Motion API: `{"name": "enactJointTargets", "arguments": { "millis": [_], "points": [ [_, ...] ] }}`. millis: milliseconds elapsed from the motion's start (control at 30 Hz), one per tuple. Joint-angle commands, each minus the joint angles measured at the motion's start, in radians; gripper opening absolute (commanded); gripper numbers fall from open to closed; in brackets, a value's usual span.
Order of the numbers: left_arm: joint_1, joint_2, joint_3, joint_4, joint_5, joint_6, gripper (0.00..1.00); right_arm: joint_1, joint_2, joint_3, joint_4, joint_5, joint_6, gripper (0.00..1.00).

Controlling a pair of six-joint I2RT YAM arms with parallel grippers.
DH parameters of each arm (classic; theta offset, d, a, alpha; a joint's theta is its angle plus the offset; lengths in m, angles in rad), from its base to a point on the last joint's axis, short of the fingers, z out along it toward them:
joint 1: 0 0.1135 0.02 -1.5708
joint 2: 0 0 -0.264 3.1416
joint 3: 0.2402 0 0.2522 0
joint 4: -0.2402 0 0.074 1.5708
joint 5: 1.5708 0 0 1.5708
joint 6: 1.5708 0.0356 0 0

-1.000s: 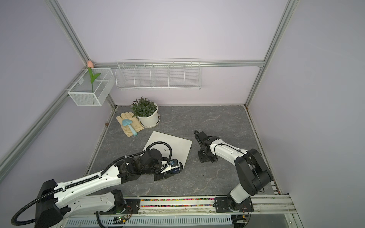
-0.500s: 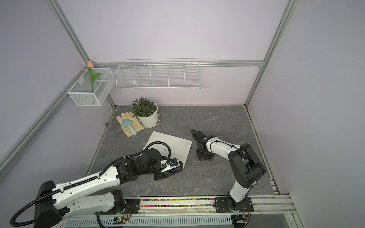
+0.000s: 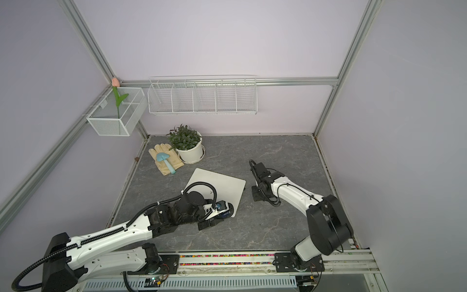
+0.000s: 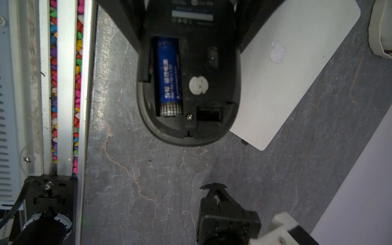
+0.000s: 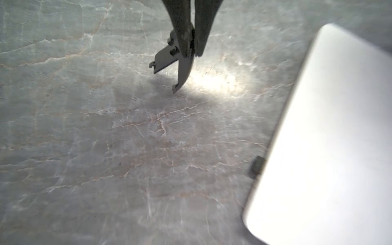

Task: Insert the wireless mouse receiver into the laptop
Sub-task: Pick up the lid from the center of the board, then close the lid on the mouse.

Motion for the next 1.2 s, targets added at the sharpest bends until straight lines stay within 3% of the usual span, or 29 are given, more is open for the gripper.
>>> {"name": "enactJointTargets", "arguments": {
  "millis": [0,133,267,433,600,800,1167],
  "points": [
    [0.005,-0.014,-0.026,0.107,-0.048,-0.058,0.2,-0.092,-0.132,0.007,0.039,-0.292,0.044,0.07],
    [0.007,0.012,-0.042,0.168,-0.048,-0.091,0.2,-0.179,-0.206,-0.011,0.06,-0.62,0.067,0.07],
    [0.016,0.04,-0.045,0.214,-0.05,-0.121,0.19,-0.203,-0.245,-0.05,0.084,-0.833,0.089,0.07],
    [0.054,0.059,-0.042,0.246,-0.048,-0.169,0.2,-0.205,-0.329,-0.139,0.237,-1.049,0.221,0.07],
    [0.094,0.049,-0.045,0.267,-0.023,-0.184,0.2,-0.201,-0.368,-0.165,0.33,-1.144,0.318,0.07],
    [0.099,0.074,-0.023,0.247,-0.003,-0.176,0.2,-0.138,-0.338,-0.226,0.68,-1.193,0.559,0.07],
    [0.1,0.061,-0.018,0.247,0.018,-0.175,0.2,-0.067,-0.202,-0.245,0.853,-1.177,0.627,0.07]
  ]
}}
